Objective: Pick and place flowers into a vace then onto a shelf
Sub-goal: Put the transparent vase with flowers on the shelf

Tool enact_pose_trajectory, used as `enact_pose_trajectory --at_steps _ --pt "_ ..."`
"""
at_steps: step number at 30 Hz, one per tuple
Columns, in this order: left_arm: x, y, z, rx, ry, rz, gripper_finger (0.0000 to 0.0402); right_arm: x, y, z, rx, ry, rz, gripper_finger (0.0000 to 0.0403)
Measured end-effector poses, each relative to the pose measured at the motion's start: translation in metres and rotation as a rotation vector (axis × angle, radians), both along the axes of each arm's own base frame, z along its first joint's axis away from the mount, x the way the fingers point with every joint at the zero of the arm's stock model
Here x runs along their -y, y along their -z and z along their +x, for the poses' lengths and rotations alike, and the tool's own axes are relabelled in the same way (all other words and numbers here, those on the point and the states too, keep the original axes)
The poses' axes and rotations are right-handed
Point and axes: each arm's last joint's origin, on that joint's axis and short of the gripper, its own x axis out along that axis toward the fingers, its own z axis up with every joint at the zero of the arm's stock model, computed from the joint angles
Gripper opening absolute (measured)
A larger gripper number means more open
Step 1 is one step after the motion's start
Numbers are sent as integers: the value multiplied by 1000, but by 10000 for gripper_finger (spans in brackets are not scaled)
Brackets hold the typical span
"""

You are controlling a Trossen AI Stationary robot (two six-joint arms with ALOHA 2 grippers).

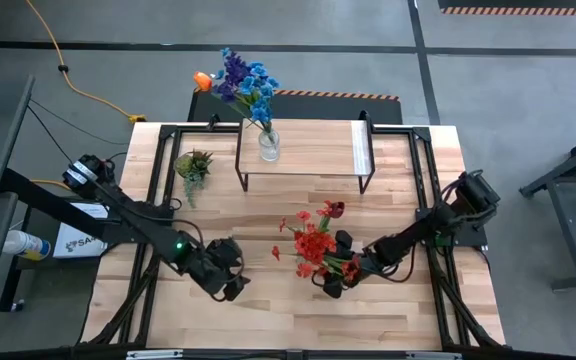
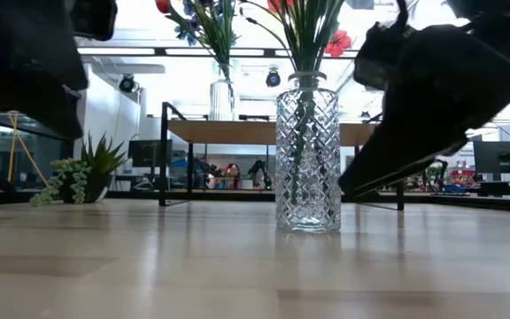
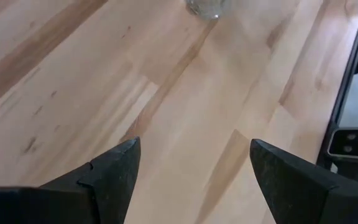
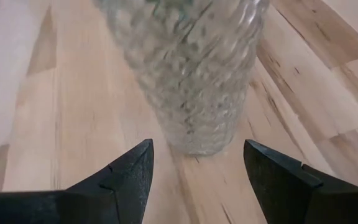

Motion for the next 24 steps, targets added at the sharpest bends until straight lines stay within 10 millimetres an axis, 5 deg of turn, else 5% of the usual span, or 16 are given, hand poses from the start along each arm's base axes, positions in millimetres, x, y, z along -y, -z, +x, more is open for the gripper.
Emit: enact_pose_trajectory --at_steps 12,18,24 --pt "11 1 -8 -12 26 -20 331 -16 -9 -14 26 30 -17 239" --pt "11 1 -9 -28 37 -26 330 -19 -32 -36 3 48 13 239" --pt "10 2 -9 -31 47 -14 330 -21 -62 -56 154 165 -90 239"
